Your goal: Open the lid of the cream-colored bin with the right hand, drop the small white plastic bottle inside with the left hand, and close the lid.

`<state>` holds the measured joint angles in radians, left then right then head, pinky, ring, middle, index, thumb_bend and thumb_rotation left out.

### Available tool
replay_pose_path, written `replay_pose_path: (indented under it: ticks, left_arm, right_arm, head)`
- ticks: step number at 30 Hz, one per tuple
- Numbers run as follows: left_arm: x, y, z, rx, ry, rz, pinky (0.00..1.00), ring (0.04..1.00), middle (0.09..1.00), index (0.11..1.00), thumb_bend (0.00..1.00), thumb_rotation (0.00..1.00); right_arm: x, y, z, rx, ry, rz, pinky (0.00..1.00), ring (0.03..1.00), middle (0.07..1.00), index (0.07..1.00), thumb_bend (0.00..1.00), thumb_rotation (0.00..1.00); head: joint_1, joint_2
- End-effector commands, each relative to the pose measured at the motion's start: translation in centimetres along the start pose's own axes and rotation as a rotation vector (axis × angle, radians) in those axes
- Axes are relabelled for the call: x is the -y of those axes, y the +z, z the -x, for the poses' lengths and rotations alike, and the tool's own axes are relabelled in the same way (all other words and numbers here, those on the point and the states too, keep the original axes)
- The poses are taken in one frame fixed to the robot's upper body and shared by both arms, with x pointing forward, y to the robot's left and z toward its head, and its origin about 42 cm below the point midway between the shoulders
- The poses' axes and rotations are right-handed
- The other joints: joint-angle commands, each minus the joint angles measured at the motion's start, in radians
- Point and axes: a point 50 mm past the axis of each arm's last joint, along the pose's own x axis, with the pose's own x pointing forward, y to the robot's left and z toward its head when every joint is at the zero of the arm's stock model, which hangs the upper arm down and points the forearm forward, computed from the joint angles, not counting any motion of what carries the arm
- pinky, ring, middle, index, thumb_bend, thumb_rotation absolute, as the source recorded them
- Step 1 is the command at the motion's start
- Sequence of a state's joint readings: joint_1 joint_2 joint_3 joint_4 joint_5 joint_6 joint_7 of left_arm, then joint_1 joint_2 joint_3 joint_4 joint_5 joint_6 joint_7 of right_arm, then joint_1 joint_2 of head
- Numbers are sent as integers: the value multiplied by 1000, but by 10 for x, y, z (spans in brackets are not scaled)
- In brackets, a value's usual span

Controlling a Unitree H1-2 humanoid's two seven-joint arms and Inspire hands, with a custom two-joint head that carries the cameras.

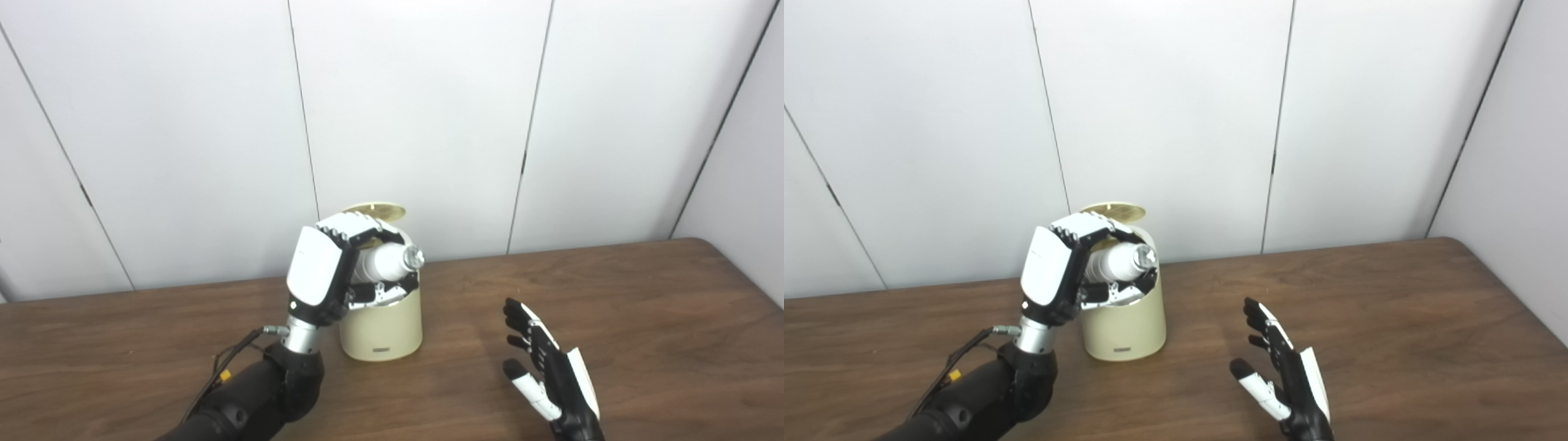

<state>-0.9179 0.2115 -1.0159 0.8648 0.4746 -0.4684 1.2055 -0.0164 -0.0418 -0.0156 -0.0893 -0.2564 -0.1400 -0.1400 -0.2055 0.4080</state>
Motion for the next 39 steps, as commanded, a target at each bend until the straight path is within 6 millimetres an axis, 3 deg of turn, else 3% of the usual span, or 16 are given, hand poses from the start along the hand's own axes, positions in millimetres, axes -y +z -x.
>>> replay_pose_path:
  ticks: [1, 24, 26, 27, 28, 29, 31, 36, 39]
  left_arm:
    - [-11, -4, -29, 29, 43, -11, 476, 525, 483, 444, 500, 0]
    - [-9, -10, -24, -46, 6, 1, 469, 518, 484, 462, 502, 0]
    - [-10, -12, -21, -53, -10, 5, 516, 578, 548, 481, 517, 27]
    - [-10, -12, -20, -57, -14, 8, 537, 601, 592, 516, 601, 57]
    - [-10, -11, -19, -67, -20, 19, 549, 614, 615, 571, 764, 84]
    - [-11, -11, -18, -78, -23, 32, 565, 633, 639, 613, 861, 126]
    - [-12, -10, -17, -90, -31, 50, 590, 660, 672, 663, 972, 181]
    - [-16, -9, -16, -108, -42, 85, 628, 706, 724, 730, 1000, 371]
    - [-19, -7, -16, -107, -38, 100, 628, 713, 734, 746, 1000, 410]
  right_arm:
    - [-2, 16, -5, 64, -11, -23, 803, 878, 880, 881, 1000, 884]
    - [-1, 18, -2, 62, -17, -28, 804, 881, 888, 885, 1000, 888]
    - [0, 18, -2, 60, -16, -28, 804, 883, 888, 887, 1000, 885]
    - [0, 18, -3, 62, -15, -23, 799, 883, 888, 887, 1000, 887]
    - [1, 18, -3, 64, -14, -17, 795, 882, 887, 888, 1000, 891]
    - [1, 17, -3, 63, -14, -19, 793, 880, 886, 888, 1000, 894]
    - [1, 16, -4, 61, -14, -26, 802, 885, 891, 891, 1000, 884]
    - [2, 15, -5, 55, -12, -24, 813, 890, 894, 893, 1000, 884]
    - [1, 14, -6, 55, -12, -30, 809, 893, 898, 897, 1000, 880]
  head:
    - [0, 2]
    - [2, 12]
    - [5, 12]
    - [7, 11]
    - [9, 11]
    - [10, 11]
    - [12, 10]
    - [18, 5]
    - [20, 3]
